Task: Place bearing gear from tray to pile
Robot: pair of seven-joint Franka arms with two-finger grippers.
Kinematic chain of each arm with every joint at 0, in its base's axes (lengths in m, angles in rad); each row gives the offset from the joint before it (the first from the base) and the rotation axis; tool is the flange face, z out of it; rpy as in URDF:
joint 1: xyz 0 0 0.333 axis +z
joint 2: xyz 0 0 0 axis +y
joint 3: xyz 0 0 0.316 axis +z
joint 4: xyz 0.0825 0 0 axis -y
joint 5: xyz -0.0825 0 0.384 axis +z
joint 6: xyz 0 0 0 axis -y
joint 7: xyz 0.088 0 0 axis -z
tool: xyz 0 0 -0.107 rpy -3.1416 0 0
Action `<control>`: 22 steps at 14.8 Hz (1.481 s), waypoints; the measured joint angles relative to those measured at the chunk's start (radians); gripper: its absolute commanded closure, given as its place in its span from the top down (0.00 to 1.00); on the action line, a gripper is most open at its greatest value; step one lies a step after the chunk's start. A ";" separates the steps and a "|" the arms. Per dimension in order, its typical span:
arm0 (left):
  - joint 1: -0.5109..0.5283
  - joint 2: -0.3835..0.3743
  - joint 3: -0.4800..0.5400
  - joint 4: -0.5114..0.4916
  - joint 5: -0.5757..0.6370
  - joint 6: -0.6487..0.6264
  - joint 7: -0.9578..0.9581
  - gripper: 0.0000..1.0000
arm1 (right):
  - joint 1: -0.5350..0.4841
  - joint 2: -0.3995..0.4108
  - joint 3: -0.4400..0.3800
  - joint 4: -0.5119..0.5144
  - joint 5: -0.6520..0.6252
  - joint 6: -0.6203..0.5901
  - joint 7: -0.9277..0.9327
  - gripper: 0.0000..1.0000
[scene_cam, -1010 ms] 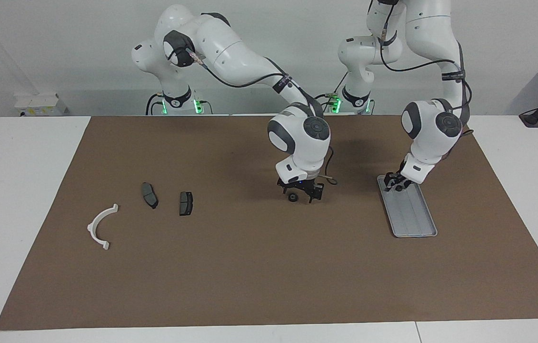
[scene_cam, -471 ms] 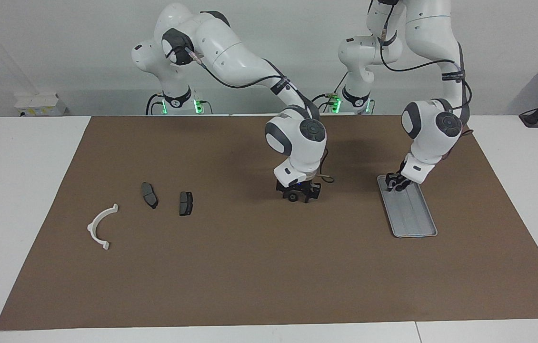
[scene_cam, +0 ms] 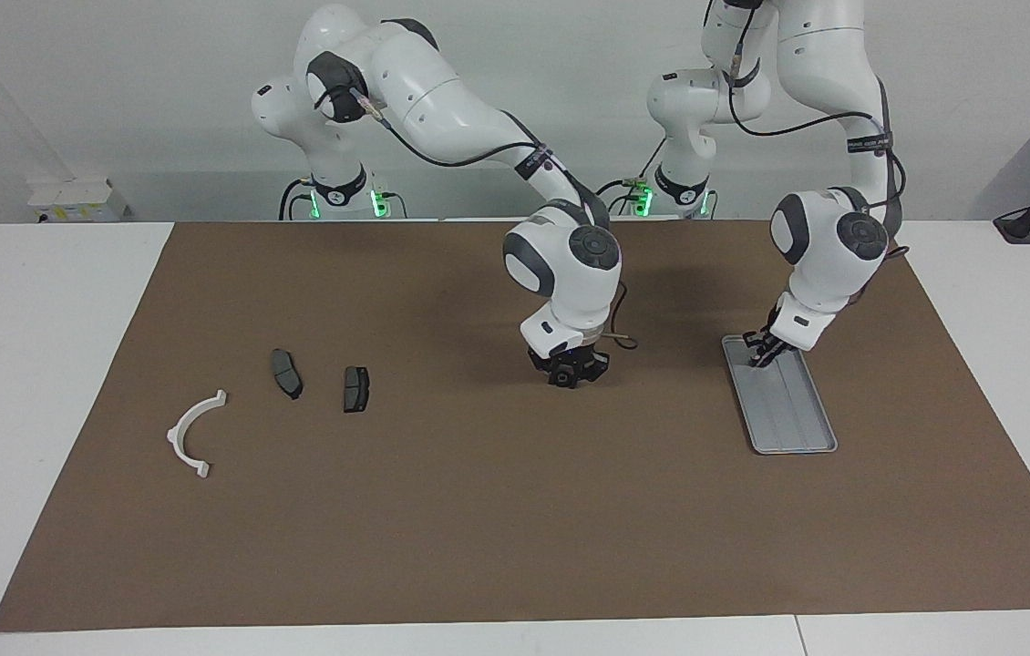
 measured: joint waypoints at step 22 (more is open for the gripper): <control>-0.540 0.105 -0.044 0.360 -0.031 -0.182 -0.881 0.13 | -0.625 -0.269 -0.002 0.100 0.078 -0.453 -1.187 0.00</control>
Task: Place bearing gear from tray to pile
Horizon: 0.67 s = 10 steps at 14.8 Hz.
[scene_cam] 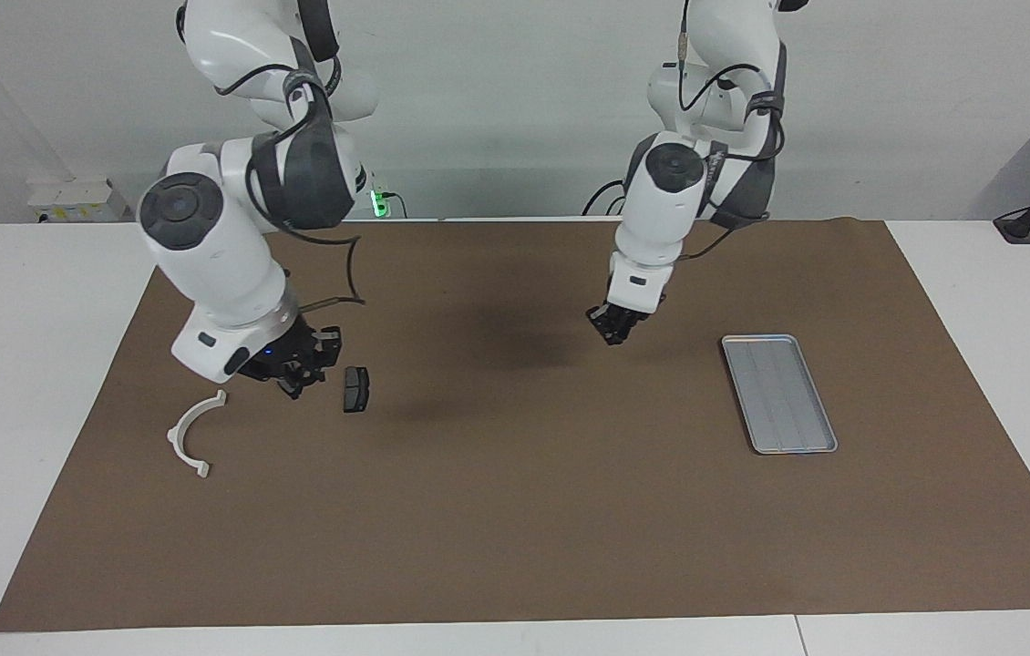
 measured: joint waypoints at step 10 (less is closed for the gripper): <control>-0.080 0.214 0.015 0.097 0.004 0.118 -0.079 0.14 | -0.068 0.072 -0.001 -0.306 -0.048 0.515 -0.108 0.00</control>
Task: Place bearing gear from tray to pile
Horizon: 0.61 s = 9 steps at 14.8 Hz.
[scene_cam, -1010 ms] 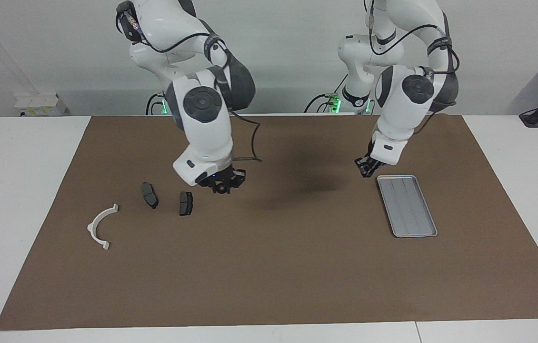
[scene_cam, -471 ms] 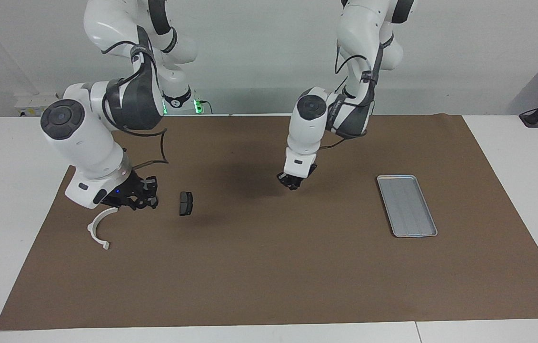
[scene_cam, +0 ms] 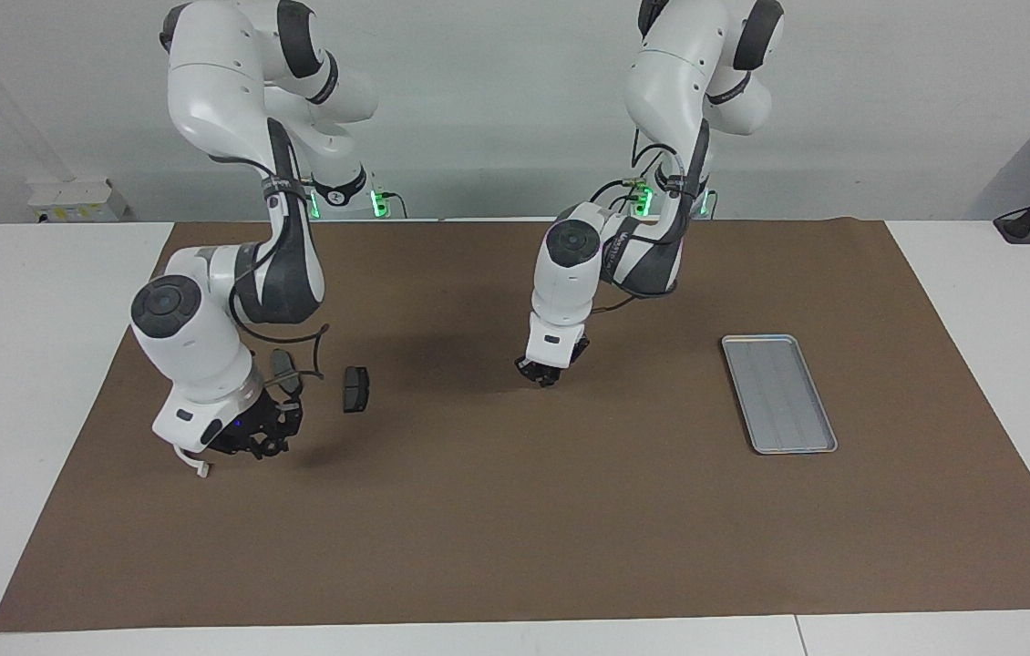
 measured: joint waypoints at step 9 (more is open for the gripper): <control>0.013 -0.024 0.021 -0.010 0.033 -0.052 0.002 1.00 | -0.008 0.063 0.001 -0.018 -0.009 0.100 0.000 0.00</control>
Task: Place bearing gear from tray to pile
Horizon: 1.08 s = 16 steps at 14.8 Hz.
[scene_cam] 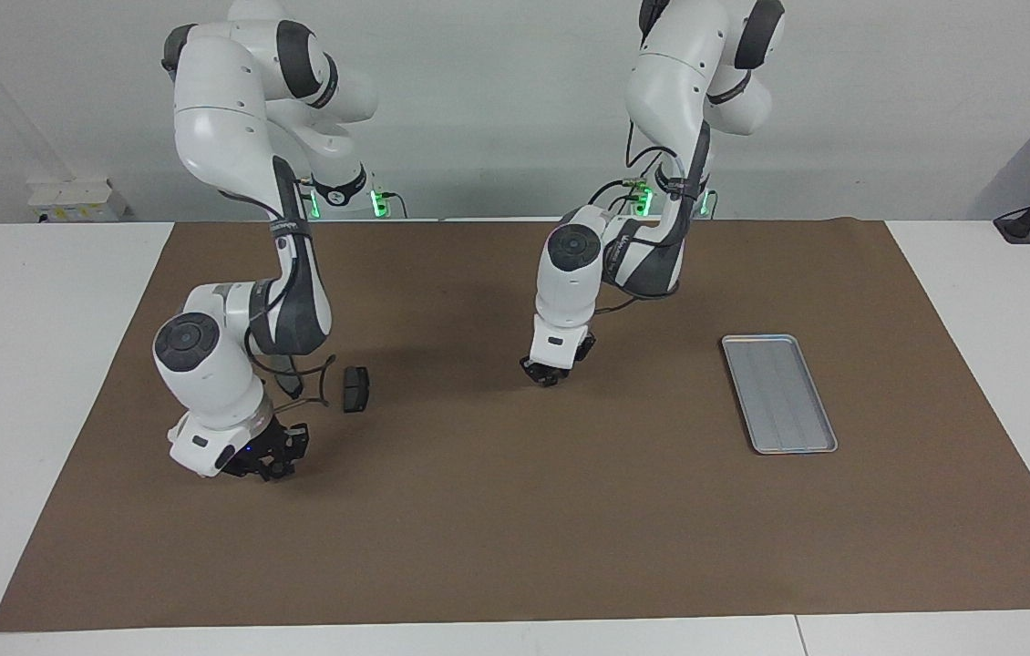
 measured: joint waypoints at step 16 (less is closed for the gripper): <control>0.609 -0.463 -0.008 -0.043 0.010 -0.474 0.797 1.00 | 0.291 -0.193 0.038 0.036 0.060 -0.312 0.582 1.00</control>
